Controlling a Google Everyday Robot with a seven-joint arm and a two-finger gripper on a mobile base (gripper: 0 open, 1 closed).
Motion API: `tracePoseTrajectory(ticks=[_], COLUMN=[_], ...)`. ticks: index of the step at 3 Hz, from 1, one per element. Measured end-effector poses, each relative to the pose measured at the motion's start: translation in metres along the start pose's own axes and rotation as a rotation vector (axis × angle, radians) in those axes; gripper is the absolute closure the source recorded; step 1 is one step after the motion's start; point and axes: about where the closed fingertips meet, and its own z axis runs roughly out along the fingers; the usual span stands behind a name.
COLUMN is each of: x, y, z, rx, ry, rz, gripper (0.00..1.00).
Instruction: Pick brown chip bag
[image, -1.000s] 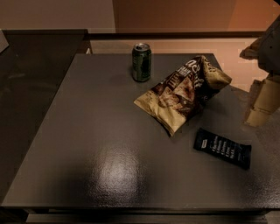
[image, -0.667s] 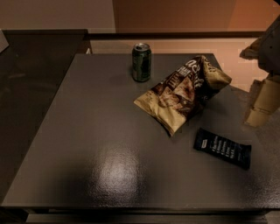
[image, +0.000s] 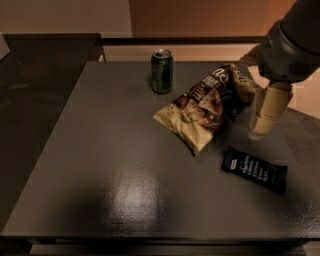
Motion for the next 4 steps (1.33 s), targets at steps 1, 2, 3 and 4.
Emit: tracePoseTrajectory(ticks=[1,2,3,4], x=[-0.02,-0.033,-0.046,-0.053], y=[-0.019,-0.032,-0.038,-0.043], z=[0.024,0.034,0.046,0.06], rx=[-0.033,-0.043,-0.061,-0.076], ry=[-0.038,-0.052,-0.045,-0.016], rz=[-0.11,-0.193,-0.285,-0.361], gripper=[0.0,0.0,0.0,0.0])
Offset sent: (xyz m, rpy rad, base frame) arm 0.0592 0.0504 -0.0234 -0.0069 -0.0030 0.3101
